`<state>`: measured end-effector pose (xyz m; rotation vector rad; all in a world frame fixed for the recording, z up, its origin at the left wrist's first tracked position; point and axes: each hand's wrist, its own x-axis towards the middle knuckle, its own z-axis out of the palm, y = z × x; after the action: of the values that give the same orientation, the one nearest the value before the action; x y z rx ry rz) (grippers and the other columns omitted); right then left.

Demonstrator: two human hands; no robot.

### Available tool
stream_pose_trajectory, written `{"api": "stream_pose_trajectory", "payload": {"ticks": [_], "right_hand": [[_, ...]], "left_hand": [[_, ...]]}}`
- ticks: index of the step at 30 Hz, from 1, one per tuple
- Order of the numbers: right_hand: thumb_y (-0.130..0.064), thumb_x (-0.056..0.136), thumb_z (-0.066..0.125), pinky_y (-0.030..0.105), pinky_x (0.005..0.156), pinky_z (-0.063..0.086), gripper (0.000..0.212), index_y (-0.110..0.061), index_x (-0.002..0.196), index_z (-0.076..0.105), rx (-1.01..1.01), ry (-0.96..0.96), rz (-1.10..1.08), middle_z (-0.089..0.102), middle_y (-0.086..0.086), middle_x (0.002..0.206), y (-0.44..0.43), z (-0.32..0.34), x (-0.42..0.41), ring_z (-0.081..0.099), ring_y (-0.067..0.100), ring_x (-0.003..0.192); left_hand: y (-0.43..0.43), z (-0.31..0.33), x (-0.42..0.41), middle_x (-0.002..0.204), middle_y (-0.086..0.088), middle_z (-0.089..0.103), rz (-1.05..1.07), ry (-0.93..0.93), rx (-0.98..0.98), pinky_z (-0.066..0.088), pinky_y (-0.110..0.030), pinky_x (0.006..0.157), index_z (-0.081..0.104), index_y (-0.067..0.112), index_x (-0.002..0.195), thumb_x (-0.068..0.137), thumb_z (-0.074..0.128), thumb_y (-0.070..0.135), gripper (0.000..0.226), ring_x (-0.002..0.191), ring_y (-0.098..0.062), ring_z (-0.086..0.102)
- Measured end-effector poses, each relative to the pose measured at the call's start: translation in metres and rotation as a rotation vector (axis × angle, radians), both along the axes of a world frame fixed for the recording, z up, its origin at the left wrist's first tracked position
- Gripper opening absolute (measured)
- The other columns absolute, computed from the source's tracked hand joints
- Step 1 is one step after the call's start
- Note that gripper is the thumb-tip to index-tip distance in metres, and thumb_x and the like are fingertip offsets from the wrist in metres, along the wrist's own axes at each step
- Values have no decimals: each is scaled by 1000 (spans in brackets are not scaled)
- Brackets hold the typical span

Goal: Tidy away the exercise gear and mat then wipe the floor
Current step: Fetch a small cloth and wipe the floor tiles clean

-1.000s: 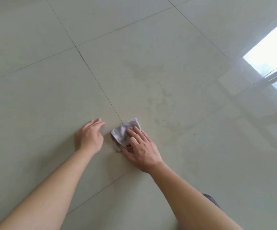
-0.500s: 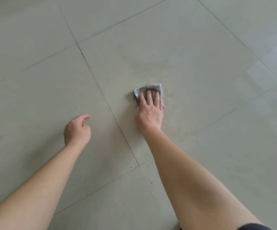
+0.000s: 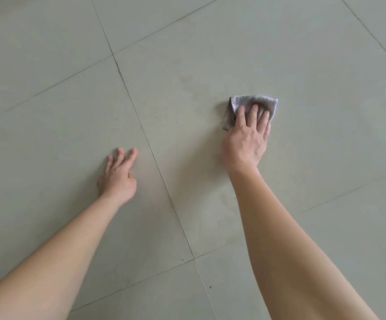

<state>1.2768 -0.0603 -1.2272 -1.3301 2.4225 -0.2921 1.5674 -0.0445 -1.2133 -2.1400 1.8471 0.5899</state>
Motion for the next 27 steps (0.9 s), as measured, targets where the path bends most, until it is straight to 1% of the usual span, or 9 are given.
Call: {"api": "stream_pose_trajectory", "payload": {"ticks": [5,8,10,15,18,21,23,25,27], "right_hand": [[-20,98,35,42,124,-7,63,-21,159,19,-8,-152,586,4,8,168,28,9,119,-8,33,153],[-23,101,32,41,124,-5,59,-25,159,20,11,-152,845,6,4,168,14,11,108,-5,28,154],[-20,100,32,39,125,-1,59,-30,158,22,-13,-108,813,8,0,168,-16,8,68,-2,25,155],[-13,96,38,38,125,5,66,-32,157,23,68,45,359,9,0,168,-92,10,-56,0,26,155],[-11,92,41,39,125,6,71,-28,158,19,113,44,258,5,5,168,-98,15,-32,-2,30,154],[-17,96,37,40,125,3,65,-28,158,20,47,18,422,6,6,168,-73,16,48,-3,32,154],[-18,97,37,40,125,-1,65,-28,159,18,58,-40,635,3,5,168,-42,19,102,-7,31,154],[-17,98,38,39,125,-3,66,-30,159,16,101,-73,814,0,4,168,-22,21,129,-10,29,154],[-15,98,37,37,125,-1,64,-33,157,20,86,-77,953,5,-1,168,-24,22,117,-6,24,155]], "left_hand": [[-4,8,2,165,2,-3,6,25,81,12,-38,122,15,35,155,90,34,-6,78,152,-25,0],[-4,13,-3,165,1,-6,4,19,100,10,-38,121,14,33,155,88,36,-8,82,152,-26,-3],[-4,16,-4,165,1,-9,1,9,140,10,-38,122,9,34,156,88,35,-8,84,151,-27,-5],[-10,15,4,163,6,-15,-22,-10,187,14,-40,121,3,42,154,90,34,-5,85,151,-25,-8],[-13,17,8,163,12,-12,7,28,220,18,-42,121,8,46,152,88,35,-5,86,152,-21,-5],[-24,22,18,163,13,6,31,147,181,18,-40,121,28,40,151,86,35,-6,80,151,-18,8],[-38,35,25,158,9,30,91,211,122,24,-30,118,50,29,142,87,37,-6,67,146,-18,29],[-57,48,30,148,1,48,147,175,67,39,-31,107,62,26,132,88,40,-2,56,133,-25,48],[-81,55,33,140,-10,57,164,121,-9,46,-36,97,63,26,130,89,42,2,52,122,-34,55]]}}
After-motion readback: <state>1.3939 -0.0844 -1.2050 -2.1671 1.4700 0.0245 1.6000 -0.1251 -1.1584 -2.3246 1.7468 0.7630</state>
